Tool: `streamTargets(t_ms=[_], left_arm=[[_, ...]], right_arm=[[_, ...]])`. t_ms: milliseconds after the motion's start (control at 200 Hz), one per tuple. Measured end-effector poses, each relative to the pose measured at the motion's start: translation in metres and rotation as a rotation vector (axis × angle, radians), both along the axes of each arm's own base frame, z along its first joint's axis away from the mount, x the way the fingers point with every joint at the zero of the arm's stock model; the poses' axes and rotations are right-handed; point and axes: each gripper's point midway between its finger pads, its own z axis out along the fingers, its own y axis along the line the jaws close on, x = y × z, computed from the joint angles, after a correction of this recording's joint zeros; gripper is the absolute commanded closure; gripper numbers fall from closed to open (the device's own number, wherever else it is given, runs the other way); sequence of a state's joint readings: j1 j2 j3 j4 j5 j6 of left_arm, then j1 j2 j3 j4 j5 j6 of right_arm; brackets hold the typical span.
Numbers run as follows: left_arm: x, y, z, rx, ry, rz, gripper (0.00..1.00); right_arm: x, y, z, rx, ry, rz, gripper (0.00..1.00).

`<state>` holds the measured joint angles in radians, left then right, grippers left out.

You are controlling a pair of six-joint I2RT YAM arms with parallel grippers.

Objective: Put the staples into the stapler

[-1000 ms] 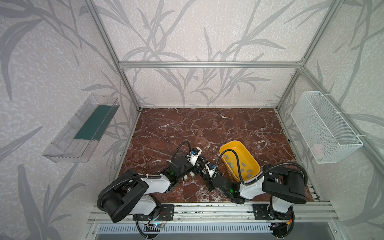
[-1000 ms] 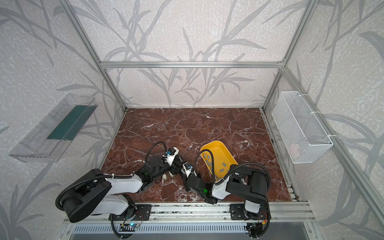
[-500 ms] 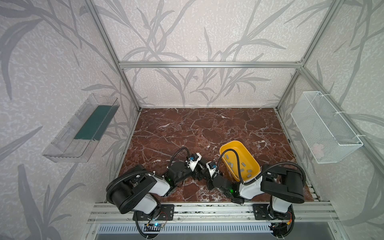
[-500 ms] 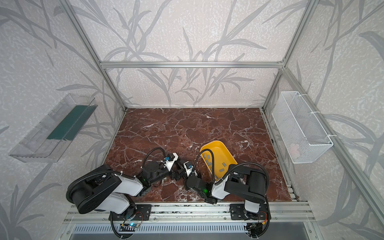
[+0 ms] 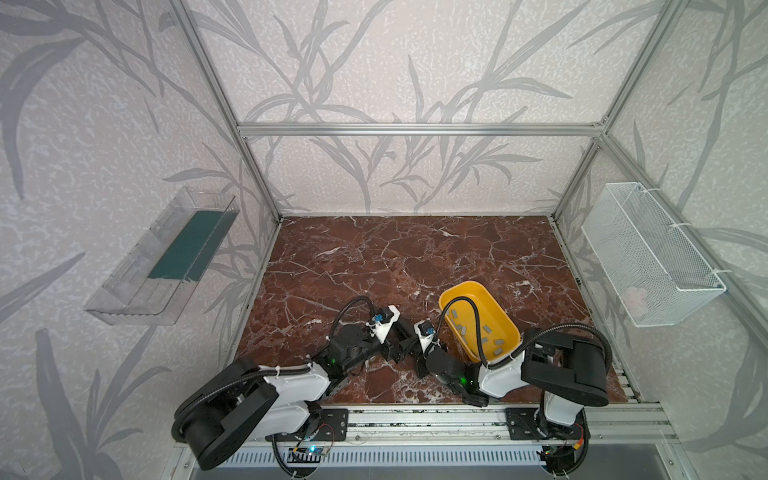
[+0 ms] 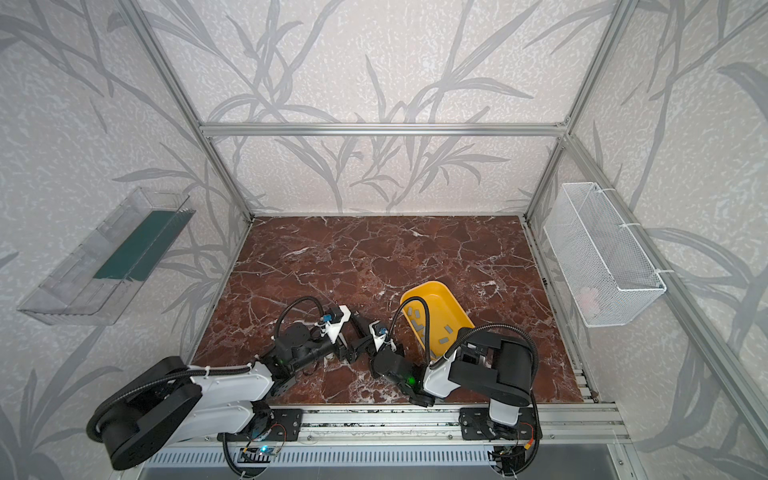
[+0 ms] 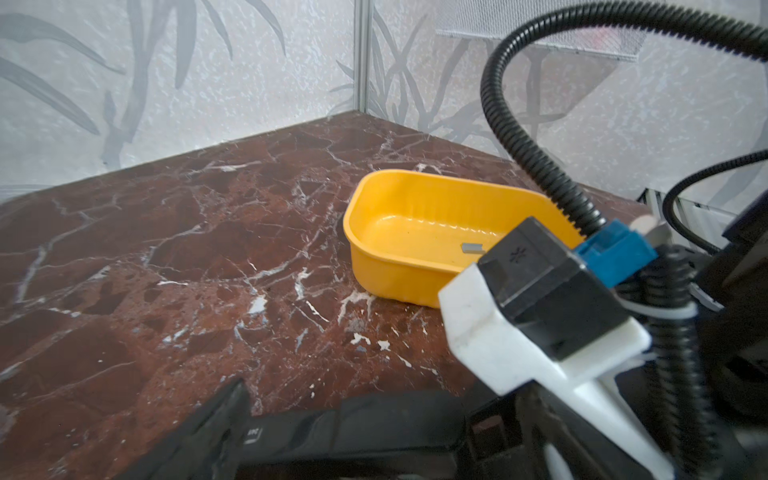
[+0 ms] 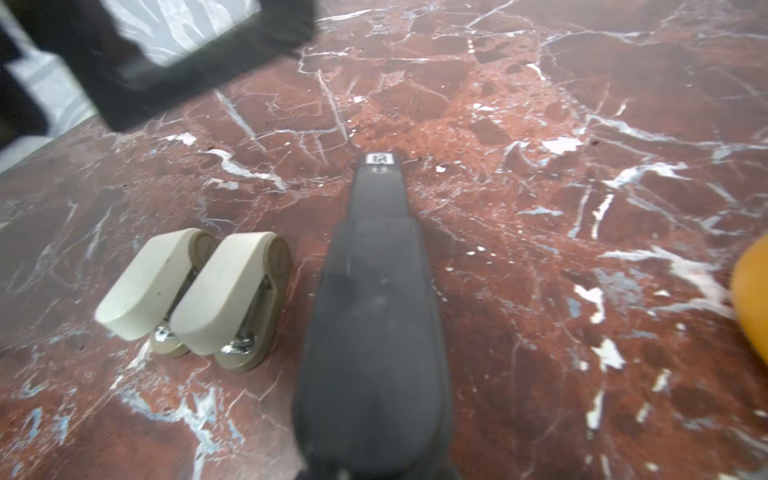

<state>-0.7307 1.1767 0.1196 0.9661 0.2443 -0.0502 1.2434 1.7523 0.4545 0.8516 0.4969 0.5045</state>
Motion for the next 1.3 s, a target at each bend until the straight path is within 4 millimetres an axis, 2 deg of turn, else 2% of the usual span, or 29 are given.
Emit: streamTargets(t_ms=[120,240,390,575,700,935,1145,1300], left_arm=[[0.010,0.020,0.024,-0.053,-0.025,0.130,0.12],[0.015,0.041,0.044,-0.106,-0.039,0.243,0.13],[0.014,0.058,0.054,-0.142,-0.041,0.319,0.13],[0.019,0.069,0.029,-0.084,0.041,0.389,0.15],[0.023,0.067,0.010,-0.031,0.110,0.406,0.18],[0.035,0.055,-0.008,0.019,0.197,0.416,0.20],[0.038,0.047,-0.028,0.059,0.257,0.404,0.21],[0.041,0.033,-0.033,0.067,0.282,0.356,0.22]], right_arm=[[-0.003,-0.003,0.007,-0.017,-0.003,0.011,0.63],[-0.009,-0.001,0.022,-0.005,-0.020,0.030,0.53],[-0.015,-0.002,0.034,-0.006,-0.036,0.041,0.54],[-0.016,-0.006,0.062,0.019,-0.074,0.037,0.65],[-0.013,-0.007,0.069,0.007,-0.090,0.028,0.68],[-0.003,0.000,0.067,-0.050,-0.079,0.009,0.72],[0.003,0.001,0.046,-0.109,-0.053,-0.008,0.78],[0.006,0.003,0.043,-0.101,-0.044,-0.023,0.81]])
